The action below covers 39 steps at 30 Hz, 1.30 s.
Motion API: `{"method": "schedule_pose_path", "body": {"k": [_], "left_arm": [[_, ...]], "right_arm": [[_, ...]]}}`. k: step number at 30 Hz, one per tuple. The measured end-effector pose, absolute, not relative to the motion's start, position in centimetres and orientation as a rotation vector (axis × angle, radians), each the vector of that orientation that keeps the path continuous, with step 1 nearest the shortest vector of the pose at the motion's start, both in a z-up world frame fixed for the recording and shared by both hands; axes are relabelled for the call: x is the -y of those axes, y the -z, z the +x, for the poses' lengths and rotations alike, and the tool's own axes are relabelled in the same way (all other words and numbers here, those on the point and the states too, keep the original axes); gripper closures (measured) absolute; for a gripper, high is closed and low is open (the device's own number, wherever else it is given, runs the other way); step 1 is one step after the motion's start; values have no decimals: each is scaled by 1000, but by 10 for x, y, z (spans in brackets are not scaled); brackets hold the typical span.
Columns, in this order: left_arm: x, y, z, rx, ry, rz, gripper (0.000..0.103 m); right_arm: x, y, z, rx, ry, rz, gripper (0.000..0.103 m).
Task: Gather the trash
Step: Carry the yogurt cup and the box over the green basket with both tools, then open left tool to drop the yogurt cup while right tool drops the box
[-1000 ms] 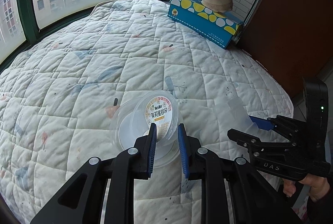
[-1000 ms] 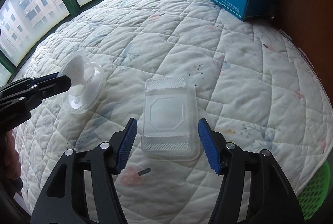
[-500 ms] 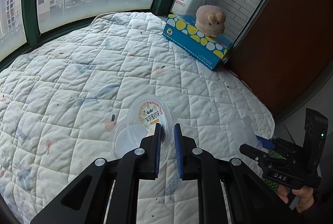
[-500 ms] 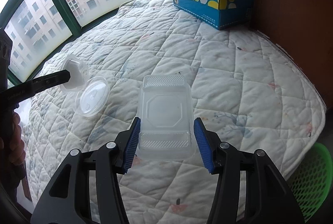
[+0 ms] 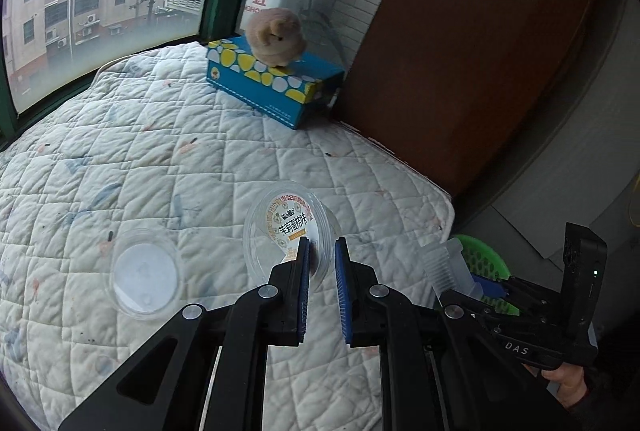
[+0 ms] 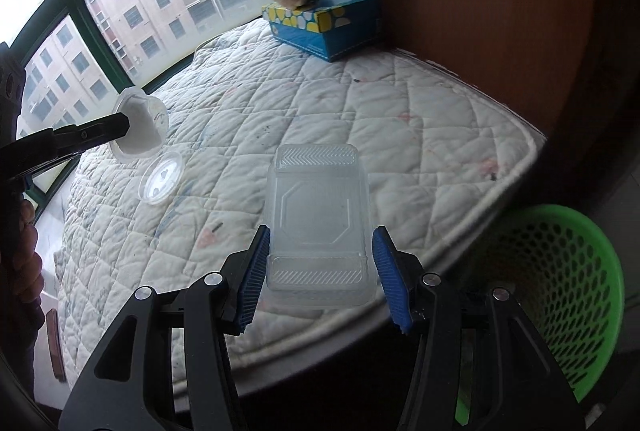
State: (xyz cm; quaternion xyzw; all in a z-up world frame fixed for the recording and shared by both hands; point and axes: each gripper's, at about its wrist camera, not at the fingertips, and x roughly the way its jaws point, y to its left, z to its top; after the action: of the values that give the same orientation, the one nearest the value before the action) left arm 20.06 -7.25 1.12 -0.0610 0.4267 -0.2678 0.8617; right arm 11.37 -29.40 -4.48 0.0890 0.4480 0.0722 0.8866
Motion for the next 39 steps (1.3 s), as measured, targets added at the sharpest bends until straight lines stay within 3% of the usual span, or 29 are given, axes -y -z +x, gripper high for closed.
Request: {"method": "schedule_pose_path", "body": {"k": [16,39], "left_arm": [[221,10,146,-966,810,5,90],[325,59,112,-1085,932,126,90]], "right_arm": [[436,65,31,-942,140,328,50],[499,73,-7,-918,246,418,43]]}}
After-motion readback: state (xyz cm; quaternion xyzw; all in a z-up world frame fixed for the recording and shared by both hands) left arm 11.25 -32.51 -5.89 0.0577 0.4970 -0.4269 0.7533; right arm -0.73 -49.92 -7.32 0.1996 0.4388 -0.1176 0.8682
